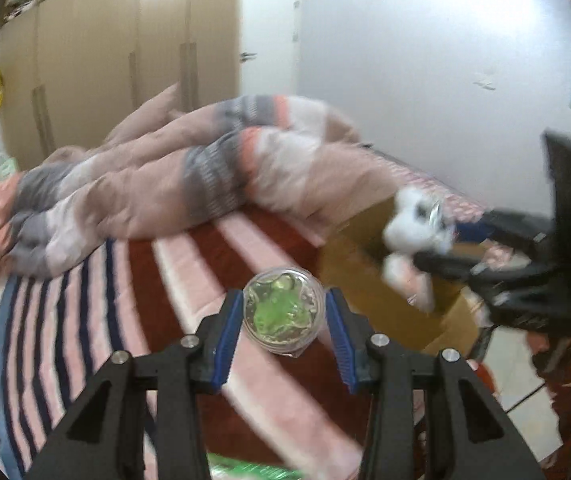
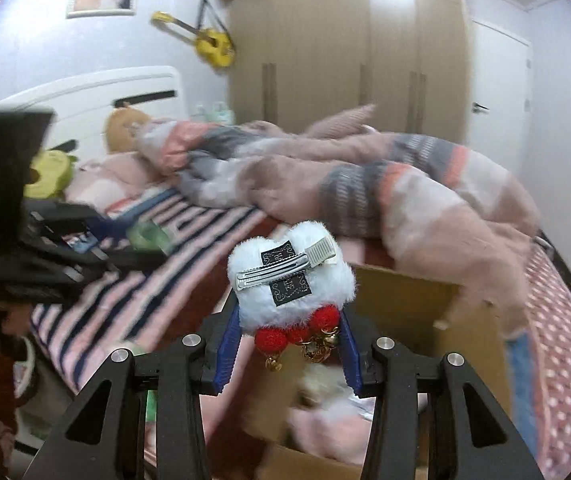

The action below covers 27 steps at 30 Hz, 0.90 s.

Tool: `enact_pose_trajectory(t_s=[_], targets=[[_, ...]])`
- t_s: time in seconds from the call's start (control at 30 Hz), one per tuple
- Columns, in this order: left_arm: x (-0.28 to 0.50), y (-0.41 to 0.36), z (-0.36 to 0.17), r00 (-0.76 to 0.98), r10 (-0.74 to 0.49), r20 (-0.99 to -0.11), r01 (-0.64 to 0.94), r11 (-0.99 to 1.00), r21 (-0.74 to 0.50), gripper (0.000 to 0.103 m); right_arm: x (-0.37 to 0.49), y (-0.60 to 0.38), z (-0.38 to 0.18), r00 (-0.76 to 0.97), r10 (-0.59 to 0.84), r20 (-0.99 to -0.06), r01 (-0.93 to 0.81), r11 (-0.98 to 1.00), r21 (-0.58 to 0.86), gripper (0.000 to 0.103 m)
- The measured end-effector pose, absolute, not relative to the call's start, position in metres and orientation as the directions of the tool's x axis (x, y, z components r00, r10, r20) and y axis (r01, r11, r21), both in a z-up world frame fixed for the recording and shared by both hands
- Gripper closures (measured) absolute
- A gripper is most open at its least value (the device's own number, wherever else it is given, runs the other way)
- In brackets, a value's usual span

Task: Organize soft objects
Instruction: 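Lower the hair clip and the container into the box and release both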

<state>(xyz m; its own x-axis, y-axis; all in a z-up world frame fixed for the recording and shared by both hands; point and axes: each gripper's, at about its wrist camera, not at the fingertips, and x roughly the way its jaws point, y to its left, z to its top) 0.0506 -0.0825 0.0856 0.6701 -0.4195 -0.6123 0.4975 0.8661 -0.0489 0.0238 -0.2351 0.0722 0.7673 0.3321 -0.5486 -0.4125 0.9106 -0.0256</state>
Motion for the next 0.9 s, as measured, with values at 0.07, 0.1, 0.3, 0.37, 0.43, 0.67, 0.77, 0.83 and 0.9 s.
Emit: enact_pose_trajectory(t_s=[0.07,0.1,0.3,0.37,0.43,0.67,0.77,0.83,0.9], targets=[[0.056,-0.107,0.092,0.659,-0.44,-0.61,0.524,0.85,-0.047,0.063,0.025,-0.253,0.068,0.772,0.298,-0.562,-0.384,0.923,-0.038,0.063],[0.058,-0.118,0.093,0.654,-0.443,-0.613,0.533,0.845,-0.041,0.063,0.026,-0.264,0.062,0.771,0.272,-0.575,-0.364,0.93,-0.047,0.063],[0.078,-0.186,0.086,0.59,-0.462,-0.662,0.604,0.797,-0.018,0.063,0.038,-0.302,0.027,0.726,0.225,-0.65,-0.335,0.941,-0.048,0.061],[0.082,-0.2,0.079,0.578,-0.449,-0.682,0.611,0.792,-0.004,0.063,0.044,-0.309,0.016,0.712,0.215,-0.668,-0.332,0.942,-0.051,0.06],[0.089,-0.211,0.072,0.565,-0.435,-0.701,0.615,0.788,0.006,0.063,0.048,-0.314,0.005,0.692,0.225,-0.686,-0.345,0.938,-0.04,0.054],[0.108,-0.231,0.051,0.537,-0.4,-0.742,0.612,0.79,0.017,0.063,0.047,-0.326,-0.001,0.688,0.251,-0.681,-0.363,0.932,-0.023,0.05],[0.112,-0.233,0.049,0.54,-0.393,-0.745,0.603,0.797,0.017,0.047,0.046,-0.327,0.0,0.688,0.26,-0.677,-0.372,0.928,-0.021,0.05],[0.111,-0.231,0.051,0.555,-0.389,-0.735,0.595,0.804,0.023,0.036,0.045,-0.325,0.002,0.689,0.257,-0.677,-0.371,0.928,-0.026,0.05],[0.108,-0.224,0.056,0.572,-0.383,-0.725,0.584,0.811,0.033,0.03,0.045,-0.325,0.004,0.689,0.257,-0.677,-0.372,0.928,-0.026,0.05]])
